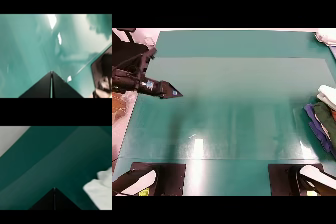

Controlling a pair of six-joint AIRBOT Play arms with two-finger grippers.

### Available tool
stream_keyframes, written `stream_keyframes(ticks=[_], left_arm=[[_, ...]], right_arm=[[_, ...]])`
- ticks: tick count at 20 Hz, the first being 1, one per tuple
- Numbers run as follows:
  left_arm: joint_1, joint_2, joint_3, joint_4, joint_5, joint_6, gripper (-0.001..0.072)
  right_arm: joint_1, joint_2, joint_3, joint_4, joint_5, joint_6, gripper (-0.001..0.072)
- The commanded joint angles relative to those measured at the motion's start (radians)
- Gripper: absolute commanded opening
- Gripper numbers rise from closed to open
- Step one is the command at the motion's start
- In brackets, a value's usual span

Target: Fold the shirts.

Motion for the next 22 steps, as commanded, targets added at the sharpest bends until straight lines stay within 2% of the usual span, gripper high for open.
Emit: stream_keyframes(ticks=[1,3,6,8,15,22], left_arm=[[0.001,0.075,0.032,-0.077,0.061,0.026,0.0021],[0.001,0.093,0.055,-0.078,0.045,0.026,0.0022],[0.001,0.092,0.071,-0.121,-0.016,0.025,0.0023],[0.001,0.092,0.071,-0.166,-0.051,0.025,0.0023],[0.001,0.092,0.071,-0.309,-0.051,0.024,0.0023],[0.000,0.092,0.071,-0.316,-0.032,0.025,0.0023]], right_arm=[[0.309,0.042,-0.125,0.145,0.005,-0.144,0.0025],[0.532,0.028,-0.190,0.141,0.020,-0.210,0.0025],[0.784,-0.017,-0.218,0.128,-0.069,-0.221,0.0025],[0.875,-0.045,-0.217,0.111,-0.130,-0.221,0.0025],[0.975,-0.096,-0.216,0.113,-0.141,-0.220,0.0025],[0.990,-0.171,-0.216,0.117,-0.142,-0.220,0.0025]])
